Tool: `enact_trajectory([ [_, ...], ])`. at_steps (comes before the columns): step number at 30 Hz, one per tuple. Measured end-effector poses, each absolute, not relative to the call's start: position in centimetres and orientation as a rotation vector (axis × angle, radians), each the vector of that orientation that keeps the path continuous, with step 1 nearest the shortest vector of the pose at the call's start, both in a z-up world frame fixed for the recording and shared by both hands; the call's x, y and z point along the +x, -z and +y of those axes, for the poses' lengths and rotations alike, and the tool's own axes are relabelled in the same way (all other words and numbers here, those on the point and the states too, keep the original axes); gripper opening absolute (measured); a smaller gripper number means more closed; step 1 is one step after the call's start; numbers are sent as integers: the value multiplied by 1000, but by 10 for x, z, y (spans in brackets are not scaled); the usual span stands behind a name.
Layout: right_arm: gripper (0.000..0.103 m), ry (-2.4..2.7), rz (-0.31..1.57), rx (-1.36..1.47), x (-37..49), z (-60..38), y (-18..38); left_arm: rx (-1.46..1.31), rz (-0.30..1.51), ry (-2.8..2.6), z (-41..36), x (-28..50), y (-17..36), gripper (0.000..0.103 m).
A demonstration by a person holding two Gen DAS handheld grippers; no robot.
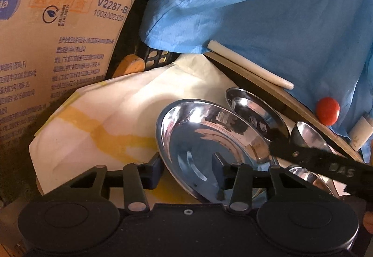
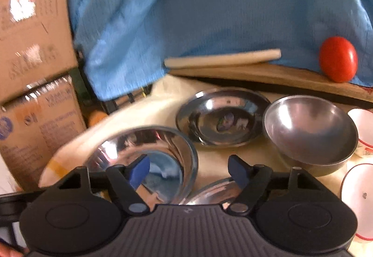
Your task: Organize plates and bowls
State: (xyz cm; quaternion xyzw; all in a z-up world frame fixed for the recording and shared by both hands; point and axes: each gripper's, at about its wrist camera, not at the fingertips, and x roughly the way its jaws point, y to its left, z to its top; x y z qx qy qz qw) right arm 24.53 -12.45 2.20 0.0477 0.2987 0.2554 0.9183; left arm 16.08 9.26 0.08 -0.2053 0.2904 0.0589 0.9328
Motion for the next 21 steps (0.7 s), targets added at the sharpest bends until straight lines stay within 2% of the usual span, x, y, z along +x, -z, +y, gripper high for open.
enact_trajectory([
  [8, 40, -496, 684, 62, 257, -113, -14, -453, 588, -114, 99, 159, 2, 36],
  [10, 27, -502, 700, 73, 258, -112, -12, -453, 587, -120, 99, 158, 2, 32],
  [13, 17, -498, 710, 99, 259, -112, -9, -453, 582, -136, 100, 157, 2, 25],
  [21, 13, -502, 678, 158, 250, -117, -14, -426, 534, -167, 99, 148, -7, 21],
])
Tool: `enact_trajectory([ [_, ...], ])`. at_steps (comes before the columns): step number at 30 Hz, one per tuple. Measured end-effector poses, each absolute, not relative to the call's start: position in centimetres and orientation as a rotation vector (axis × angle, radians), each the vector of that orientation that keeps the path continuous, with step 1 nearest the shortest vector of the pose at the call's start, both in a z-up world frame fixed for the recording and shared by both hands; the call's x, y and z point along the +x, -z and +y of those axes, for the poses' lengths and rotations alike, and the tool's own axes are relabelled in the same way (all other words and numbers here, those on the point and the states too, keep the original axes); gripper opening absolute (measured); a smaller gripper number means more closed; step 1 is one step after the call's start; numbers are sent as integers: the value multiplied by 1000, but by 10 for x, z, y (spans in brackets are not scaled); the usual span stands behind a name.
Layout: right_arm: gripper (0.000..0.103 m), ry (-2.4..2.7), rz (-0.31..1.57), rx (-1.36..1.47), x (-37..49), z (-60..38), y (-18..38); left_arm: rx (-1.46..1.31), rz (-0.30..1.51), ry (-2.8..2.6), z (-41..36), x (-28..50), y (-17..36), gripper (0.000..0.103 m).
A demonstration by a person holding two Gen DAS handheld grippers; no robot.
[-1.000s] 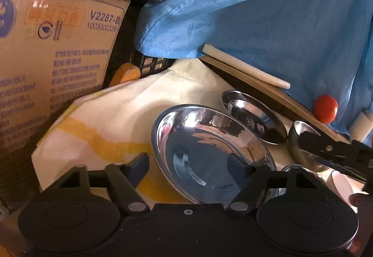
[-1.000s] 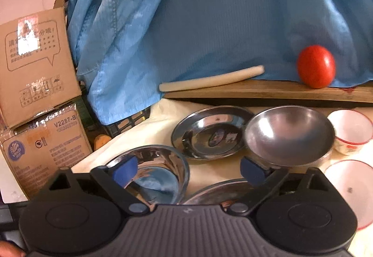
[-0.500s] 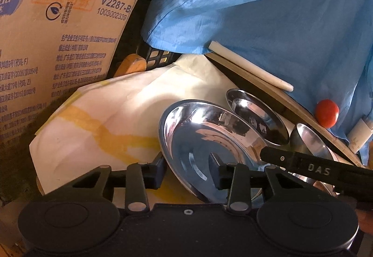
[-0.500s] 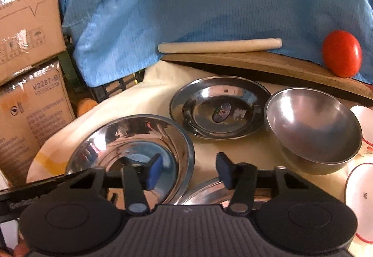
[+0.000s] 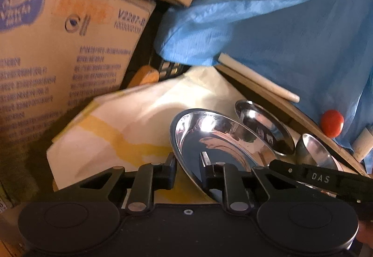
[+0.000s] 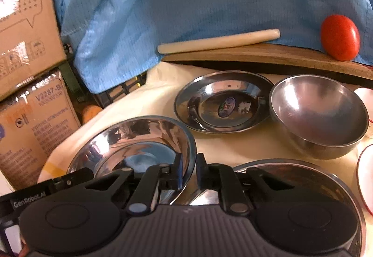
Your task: Organize plates and bowls
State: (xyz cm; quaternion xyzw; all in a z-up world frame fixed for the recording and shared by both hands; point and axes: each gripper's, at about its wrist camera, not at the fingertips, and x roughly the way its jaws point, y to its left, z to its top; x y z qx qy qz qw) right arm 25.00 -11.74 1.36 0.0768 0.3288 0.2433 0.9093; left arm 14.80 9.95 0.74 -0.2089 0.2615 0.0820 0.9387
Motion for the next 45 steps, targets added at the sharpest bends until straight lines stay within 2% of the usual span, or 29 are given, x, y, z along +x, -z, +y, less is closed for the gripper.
enact_trajectory([
  [14, 13, -397, 551, 229, 218, -173, -41, -348, 471, -34, 56, 149, -28, 21],
  [26, 15, -256, 558, 258, 177, -223, -28, -299, 531, 96, 12, 149, -15, 22],
  [45, 17, -175, 590, 234, 143, -237, -14, -160, 578, 130, -21, 142, -3, 22],
])
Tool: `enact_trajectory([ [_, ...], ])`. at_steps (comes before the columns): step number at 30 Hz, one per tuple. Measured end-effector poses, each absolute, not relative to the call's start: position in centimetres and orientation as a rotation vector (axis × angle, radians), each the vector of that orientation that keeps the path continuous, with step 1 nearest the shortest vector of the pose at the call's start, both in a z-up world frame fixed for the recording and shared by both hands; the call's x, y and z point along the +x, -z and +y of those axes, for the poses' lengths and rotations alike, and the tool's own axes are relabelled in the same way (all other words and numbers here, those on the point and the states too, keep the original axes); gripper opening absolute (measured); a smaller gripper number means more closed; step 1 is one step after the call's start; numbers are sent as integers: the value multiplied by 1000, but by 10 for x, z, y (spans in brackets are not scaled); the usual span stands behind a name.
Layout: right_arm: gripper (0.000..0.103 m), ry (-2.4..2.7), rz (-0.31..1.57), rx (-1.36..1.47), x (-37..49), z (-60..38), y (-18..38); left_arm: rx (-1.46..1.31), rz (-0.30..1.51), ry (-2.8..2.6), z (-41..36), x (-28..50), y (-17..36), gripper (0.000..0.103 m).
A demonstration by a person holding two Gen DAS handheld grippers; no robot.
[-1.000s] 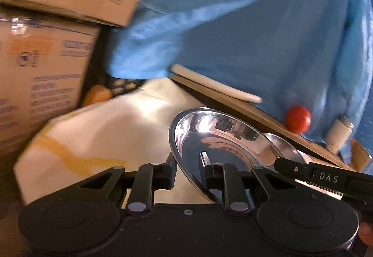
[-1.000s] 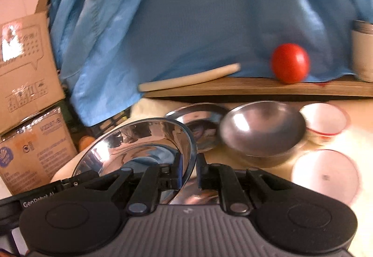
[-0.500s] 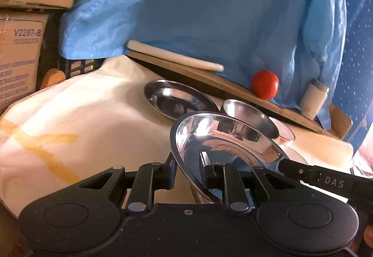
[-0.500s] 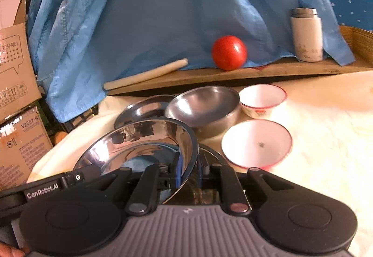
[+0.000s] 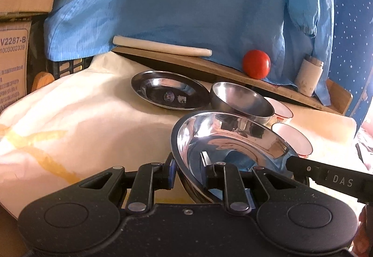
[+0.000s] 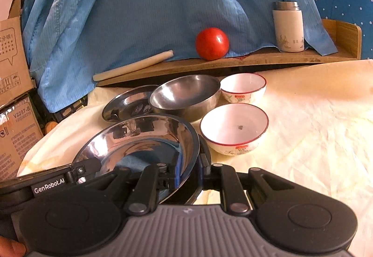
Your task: Organize plates and bowls
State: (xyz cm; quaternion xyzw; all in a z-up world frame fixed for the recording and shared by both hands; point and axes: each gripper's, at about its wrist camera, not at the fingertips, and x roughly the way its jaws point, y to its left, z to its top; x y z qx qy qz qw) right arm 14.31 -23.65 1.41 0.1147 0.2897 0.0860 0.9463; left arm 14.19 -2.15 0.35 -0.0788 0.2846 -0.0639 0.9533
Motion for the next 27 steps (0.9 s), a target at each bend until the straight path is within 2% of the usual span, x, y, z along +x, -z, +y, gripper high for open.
enact_trajectory([
  [27, 22, -144, 596, 165, 143, -233, -14, -66, 604, 123, -33, 146, 0, 28],
])
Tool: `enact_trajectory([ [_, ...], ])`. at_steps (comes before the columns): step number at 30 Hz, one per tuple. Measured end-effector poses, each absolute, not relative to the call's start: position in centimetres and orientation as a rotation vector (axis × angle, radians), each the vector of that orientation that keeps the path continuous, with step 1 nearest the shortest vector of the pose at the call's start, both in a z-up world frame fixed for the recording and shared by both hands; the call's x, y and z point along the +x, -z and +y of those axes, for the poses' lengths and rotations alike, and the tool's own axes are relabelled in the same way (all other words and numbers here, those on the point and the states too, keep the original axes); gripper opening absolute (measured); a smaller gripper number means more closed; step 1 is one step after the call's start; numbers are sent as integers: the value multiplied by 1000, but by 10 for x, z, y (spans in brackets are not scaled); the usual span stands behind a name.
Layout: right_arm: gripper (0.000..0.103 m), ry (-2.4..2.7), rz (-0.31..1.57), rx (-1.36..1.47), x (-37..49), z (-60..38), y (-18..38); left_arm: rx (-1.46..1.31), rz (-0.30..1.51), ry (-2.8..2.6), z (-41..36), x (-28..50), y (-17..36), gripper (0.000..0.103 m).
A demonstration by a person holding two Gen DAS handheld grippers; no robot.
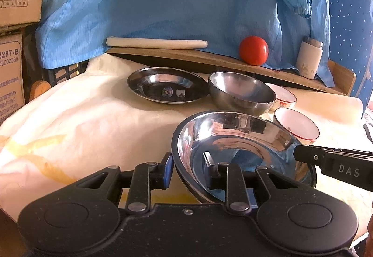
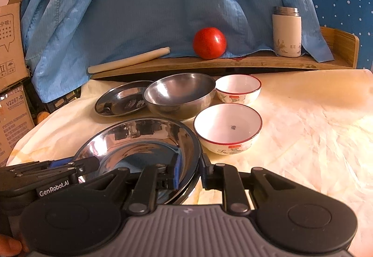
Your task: Organize plates and bowls
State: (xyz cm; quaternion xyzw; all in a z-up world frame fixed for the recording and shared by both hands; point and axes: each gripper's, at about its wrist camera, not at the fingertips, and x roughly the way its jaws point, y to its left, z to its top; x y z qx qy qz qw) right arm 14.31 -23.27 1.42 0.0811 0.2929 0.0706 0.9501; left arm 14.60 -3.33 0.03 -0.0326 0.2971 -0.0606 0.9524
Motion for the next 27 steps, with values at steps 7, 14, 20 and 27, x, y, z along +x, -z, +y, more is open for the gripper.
enact_trajectory([
  [7, 27, -142, 601, 172, 143, -234, -12, -81, 607, 128, -32, 147, 1, 31],
  [14, 48, -152, 591, 184, 143, -234, -12, -123, 585, 85, -20, 149, -1, 70],
  [20, 78, -169, 566, 209, 142, -235, -13, -181, 563, 32, -2, 154, -3, 94],
  [27, 101, -212, 530, 251, 143, -234, -15, -251, 565, -43, 24, 168, -5, 102],
])
